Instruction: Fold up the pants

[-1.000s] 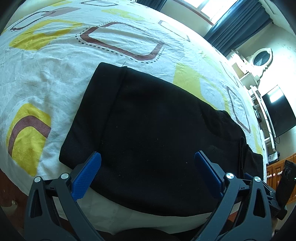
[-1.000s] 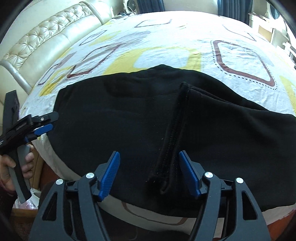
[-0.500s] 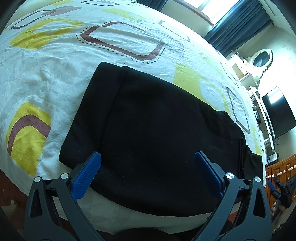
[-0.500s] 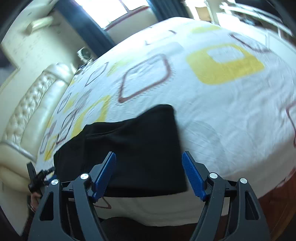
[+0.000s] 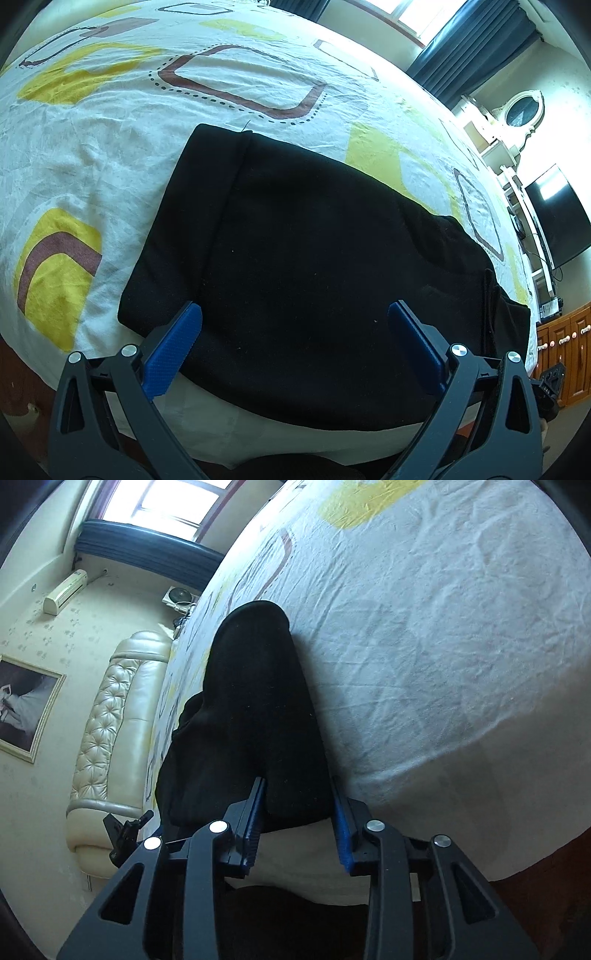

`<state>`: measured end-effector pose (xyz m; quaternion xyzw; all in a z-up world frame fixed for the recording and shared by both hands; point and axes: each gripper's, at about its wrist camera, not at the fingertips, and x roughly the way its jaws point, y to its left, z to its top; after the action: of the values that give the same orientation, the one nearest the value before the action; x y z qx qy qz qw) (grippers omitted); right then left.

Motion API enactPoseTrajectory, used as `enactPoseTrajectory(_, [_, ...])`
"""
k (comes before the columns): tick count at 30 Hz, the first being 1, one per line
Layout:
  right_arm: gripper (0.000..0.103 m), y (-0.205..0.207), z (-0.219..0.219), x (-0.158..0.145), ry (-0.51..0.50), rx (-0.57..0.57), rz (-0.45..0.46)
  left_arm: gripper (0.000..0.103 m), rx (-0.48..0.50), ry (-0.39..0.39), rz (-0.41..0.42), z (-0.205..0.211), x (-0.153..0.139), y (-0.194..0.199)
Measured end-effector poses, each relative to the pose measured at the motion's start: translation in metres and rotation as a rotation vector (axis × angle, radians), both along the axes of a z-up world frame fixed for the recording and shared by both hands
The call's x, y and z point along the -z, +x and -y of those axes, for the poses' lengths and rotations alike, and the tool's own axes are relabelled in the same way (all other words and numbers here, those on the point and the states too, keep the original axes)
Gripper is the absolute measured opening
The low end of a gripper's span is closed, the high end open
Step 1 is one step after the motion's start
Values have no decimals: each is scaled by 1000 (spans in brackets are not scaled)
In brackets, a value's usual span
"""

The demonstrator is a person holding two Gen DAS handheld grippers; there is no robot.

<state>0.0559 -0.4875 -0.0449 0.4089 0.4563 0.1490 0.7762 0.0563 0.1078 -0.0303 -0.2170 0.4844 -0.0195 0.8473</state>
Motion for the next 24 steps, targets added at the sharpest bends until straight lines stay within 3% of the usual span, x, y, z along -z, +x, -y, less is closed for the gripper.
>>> enactPoseTrajectory(2, [57,6,3,-7,19,-18,-10,100,1,-5,0,-1,0,0])
enactPoseTrajectory(7, [69,30,18,-40,-51,-12,59,100,-1,-7,0,-1,0,0])
enactPoseTrajectory(10, [69,63,13,-43,-73,-28,55,100,1,-1,0,0,0,0])
enactPoseTrajectory(16, [69,119,9,-21,-15,-17,14,100,8,-6,1,-1,1,-1])
enactPoseTrajectory(17, [65,124,6,-19,-17,-18,15,100,8,-9,0,-2,1,-1])
enactPoseTrajectory(18, [48,128,3,-17,-30,-23,15,100,8,-11,0,-2,1,-1])
enactPoseTrajectory(19, [43,131,1,-14,-68,-15,-8,100,8,-13,0,-2,1,-1])
enactPoseTrajectory(23, [43,130,1,-12,-67,6,-15,100,14,-15,0,-2,1,-1])
enactPoseTrajectory(24, [47,127,1,-14,-64,13,-15,100,16,-15,0,-3,1,-1])
